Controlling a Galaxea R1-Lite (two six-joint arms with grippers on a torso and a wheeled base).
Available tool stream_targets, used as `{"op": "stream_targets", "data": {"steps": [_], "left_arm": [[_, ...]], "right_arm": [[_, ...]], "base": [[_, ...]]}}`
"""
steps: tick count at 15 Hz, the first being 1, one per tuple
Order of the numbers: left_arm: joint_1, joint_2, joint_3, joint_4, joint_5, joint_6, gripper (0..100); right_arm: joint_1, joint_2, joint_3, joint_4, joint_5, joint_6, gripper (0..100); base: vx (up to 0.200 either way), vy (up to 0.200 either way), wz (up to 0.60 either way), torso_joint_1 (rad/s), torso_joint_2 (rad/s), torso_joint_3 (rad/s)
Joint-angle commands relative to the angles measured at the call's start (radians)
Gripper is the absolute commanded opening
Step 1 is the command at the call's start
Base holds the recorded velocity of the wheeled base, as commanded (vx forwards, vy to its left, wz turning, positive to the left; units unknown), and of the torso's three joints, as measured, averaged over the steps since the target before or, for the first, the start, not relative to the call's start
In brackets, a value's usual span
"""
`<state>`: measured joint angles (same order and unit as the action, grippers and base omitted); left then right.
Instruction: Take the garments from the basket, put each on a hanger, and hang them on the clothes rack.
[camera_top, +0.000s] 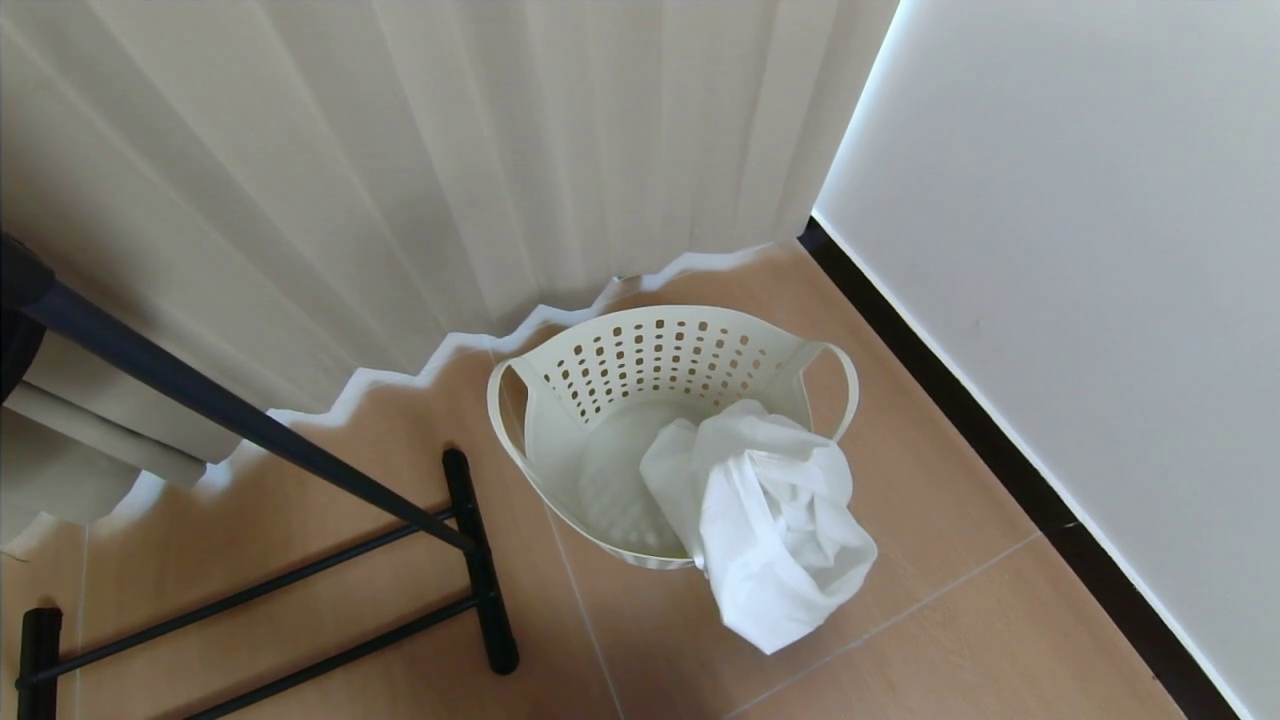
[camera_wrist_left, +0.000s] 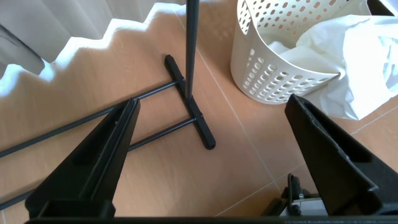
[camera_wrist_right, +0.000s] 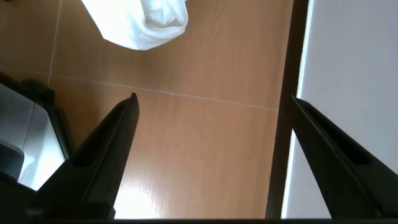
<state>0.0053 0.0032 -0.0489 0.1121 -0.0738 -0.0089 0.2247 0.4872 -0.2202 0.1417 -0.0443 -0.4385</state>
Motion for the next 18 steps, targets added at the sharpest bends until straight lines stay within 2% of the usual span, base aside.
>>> {"op": "stream_targets", "data": {"steps": [1, 2, 3, 4, 7, 9, 16, 18], "left_arm": [[0.001, 0.001, 0.0, 0.0, 0.0, 0.0, 100], [0.001, 0.001, 0.0, 0.0, 0.0, 0.0, 100], [0.001, 0.001, 0.0, 0.0, 0.0, 0.0, 100], [0.001, 0.001, 0.0, 0.0, 0.0, 0.0, 100], [0.001, 0.001, 0.0, 0.0, 0.0, 0.0, 100], [0.001, 0.001, 0.0, 0.0, 0.0, 0.0, 100], [0.001, 0.001, 0.0, 0.0, 0.0, 0.0, 100], [0.001, 0.001, 0.0, 0.0, 0.0, 0.0, 100]], "right_arm": [[0.033, 0.406, -0.041, -0.229, -0.016, -0.04, 100], [0.041, 0.433, -0.041, -0.257, -0.016, -0.043, 100], [0.094, 0.625, -0.059, -0.444, -0.046, -0.051, 100], [0.128, 0.715, -0.087, -0.502, -0.083, -0.063, 100], [0.216, 0.912, -0.171, -0.55, -0.152, -0.063, 100], [0.242, 1.027, -0.225, -0.58, -0.186, -0.063, 100], [0.36, 1.398, -0.403, -0.777, -0.462, -0.069, 100], [0.361, 1.452, -0.461, -0.778, -0.465, -0.072, 100]], "base": [[0.0, 0.0, 0.0, 0.0, 0.0, 0.0], [0.0, 0.0, 0.0, 0.0, 0.0, 0.0], [0.0, 0.0, 0.0, 0.0, 0.0, 0.0], [0.0, 0.0, 0.0, 0.0, 0.0, 0.0], [0.0, 0.0, 0.0, 0.0, 0.0, 0.0], [0.0, 0.0, 0.0, 0.0, 0.0, 0.0], [0.0, 0.0, 0.0, 0.0, 0.0, 0.0], [0.0, 0.0, 0.0, 0.0, 0.0, 0.0]]}}
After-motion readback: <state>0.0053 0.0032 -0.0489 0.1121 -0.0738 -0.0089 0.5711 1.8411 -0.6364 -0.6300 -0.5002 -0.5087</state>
